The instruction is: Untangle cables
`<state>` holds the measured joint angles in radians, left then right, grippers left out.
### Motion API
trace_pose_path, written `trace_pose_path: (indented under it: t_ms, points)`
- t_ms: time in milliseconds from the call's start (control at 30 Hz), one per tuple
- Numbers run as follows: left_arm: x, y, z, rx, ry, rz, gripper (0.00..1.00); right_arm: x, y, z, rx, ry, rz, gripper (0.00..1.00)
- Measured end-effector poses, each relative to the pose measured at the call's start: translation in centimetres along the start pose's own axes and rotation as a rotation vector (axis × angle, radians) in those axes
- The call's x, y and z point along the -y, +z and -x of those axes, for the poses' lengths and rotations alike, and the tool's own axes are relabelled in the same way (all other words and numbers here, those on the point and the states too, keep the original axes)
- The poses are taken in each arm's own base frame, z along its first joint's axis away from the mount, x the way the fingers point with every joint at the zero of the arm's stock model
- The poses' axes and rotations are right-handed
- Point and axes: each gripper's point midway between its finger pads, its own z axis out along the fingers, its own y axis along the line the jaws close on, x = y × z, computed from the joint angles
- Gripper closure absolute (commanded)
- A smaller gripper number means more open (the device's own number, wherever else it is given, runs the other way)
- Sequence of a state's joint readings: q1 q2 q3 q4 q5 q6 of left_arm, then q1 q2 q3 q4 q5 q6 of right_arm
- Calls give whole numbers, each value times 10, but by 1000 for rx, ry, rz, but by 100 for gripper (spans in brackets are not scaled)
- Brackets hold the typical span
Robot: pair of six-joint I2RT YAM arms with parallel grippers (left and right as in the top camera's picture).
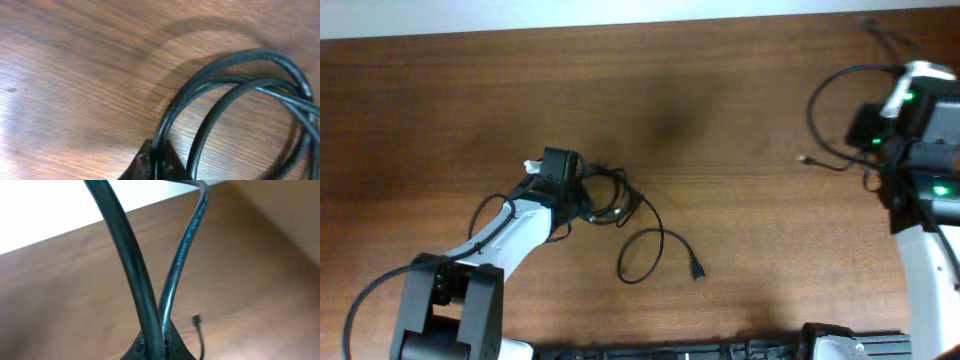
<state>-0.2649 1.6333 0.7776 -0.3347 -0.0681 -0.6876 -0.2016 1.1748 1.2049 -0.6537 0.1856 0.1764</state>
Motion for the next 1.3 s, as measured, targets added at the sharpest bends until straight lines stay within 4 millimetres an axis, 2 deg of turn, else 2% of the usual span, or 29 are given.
trace_pose_path:
  t_ms: [33,100,133,200,233,267,300,367,400,433,467,500,533,567,633,733,800,867,900,1000,1067,1100,1133,1167,1267,1300]
  points:
    - [7,0,-3,-6,12,-24,1,19,2,5,17,30,-64,96]
    - [21,-2,-8,-12,40,-62,1,75,11,20,74,108,-252,96]
    - [29,-4,-10,-9,61,-80,1,111,20,26,94,150,-367,96]
    - [33,-5,-15,-14,82,-82,1,175,44,18,71,194,-543,96]
    - [33,-6,-16,-16,84,-83,1,206,61,4,22,190,-616,96]
    - [34,-6,-16,-17,86,-82,1,227,75,-9,-28,168,-660,96]
    - [34,-6,-16,-17,87,-83,1,249,90,-32,-112,136,-697,96]
    - [34,-6,-16,-17,87,-84,1,275,112,-70,-240,117,-702,96]
    - [35,-6,-16,-14,87,-87,1,281,123,-87,-284,127,-660,95]
    - [36,-6,-15,-11,87,-90,1,282,130,-95,-305,135,-628,91]
    - [36,-6,-15,-10,86,-92,1,283,136,-104,-328,142,-602,78]
    - [36,-6,-15,-9,86,-92,1,283,147,-121,-372,149,-569,61]
    - [36,-6,-15,-9,86,-93,1,280,157,-139,-424,150,-535,52]
    - [37,-6,-14,-7,86,-95,1,276,163,-148,-446,156,-512,39]
    - [38,-6,-13,-5,86,-101,1,267,169,-152,-453,168,-449,0]
    - [39,-6,-14,-7,86,-105,1,258,168,-159,-488,176,-404,1]
    - [39,-6,-14,-7,86,-105,1,256,163,-150,-467,177,-398,1]
    - [39,-6,-14,-7,86,-105,1,256,141,-111,-355,166,-411,1]
    - [39,-6,-14,-7,86,-106,1,256,133,-98,-317,162,-418,1]
    - [39,-6,-14,-8,86,-107,1,251,83,-25,-83,137,-445,1]
    - [39,-6,-14,-8,86,-108,1,239,58,3,13,133,-411,1]
    - [39,-6,-14,-8,86,-108,1,232,54,8,35,141,-373,1]
    - [39,-6,-14,-8,86,-108,1,220,55,13,56,167,-302,1]
    - [39,-6,-14,-8,86,-108,1,195,60,17,73,229,-154,1]
    - [40,-6,-14,-8,86,-110,1,131,68,25,66,301,134,1]
    - [40,-6,-14,-8,86,-110,1,83,72,25,33,293,297,1]
